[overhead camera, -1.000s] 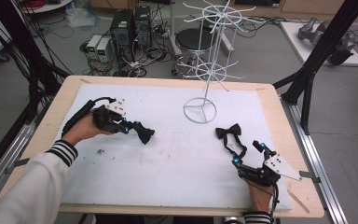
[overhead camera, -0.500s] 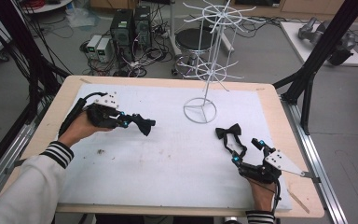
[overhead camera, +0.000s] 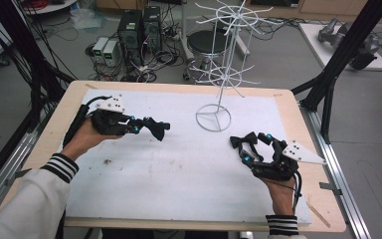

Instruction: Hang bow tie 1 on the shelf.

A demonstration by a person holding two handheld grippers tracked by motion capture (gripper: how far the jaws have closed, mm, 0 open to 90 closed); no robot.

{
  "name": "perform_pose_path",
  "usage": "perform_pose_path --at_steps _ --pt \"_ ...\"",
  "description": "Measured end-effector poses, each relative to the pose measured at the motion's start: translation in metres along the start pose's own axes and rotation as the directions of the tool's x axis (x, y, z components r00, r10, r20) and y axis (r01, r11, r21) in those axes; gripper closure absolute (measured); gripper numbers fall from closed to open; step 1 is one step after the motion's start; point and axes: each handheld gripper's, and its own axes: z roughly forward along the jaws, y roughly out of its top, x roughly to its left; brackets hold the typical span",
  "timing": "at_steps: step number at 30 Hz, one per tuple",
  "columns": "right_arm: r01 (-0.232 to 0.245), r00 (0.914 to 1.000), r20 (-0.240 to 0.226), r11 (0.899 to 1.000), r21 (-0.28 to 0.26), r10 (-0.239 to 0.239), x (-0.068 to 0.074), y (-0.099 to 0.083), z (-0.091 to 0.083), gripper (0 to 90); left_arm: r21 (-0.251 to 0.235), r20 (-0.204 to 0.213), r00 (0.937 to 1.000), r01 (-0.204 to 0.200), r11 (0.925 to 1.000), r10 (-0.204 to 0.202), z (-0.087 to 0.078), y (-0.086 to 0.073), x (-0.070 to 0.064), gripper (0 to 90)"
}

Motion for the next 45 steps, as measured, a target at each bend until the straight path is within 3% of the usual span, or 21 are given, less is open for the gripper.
perform_pose_path --at_steps 13,22,37,40,45 --pt "0.000 0.9952 -0.098 1.000 0.024 0.003 -0.002 0.019 0.016 11.1 -0.084 0.019 0.9996 0.025 0.9962 -0.023 0.006 0.007 -0.013 78.6" --pt "0.015 0.9751 -0.222 0.998 0.066 0.000 -0.001 0.031 0.034 11.2 -0.119 0.018 0.9992 0.037 0.9922 -0.035 0.011 0.012 -0.019 78.5" --pt "0.050 0.9563 -0.291 0.995 0.086 -0.023 0.015 0.052 0.061 11.2 -0.160 0.003 0.9987 0.050 0.9859 -0.051 0.024 0.020 -0.032 78.5" --pt "0.038 0.9490 -0.315 0.996 0.075 -0.012 0.018 0.057 0.067 11.2 -0.178 0.003 0.9987 0.051 0.9827 -0.051 0.025 0.021 -0.034 78.6" --pt "0.060 0.9400 -0.341 0.993 0.106 -0.020 0.026 0.062 0.077 11.2 -0.190 -0.007 0.9988 0.047 0.9806 -0.049 0.027 0.024 -0.038 78.6"
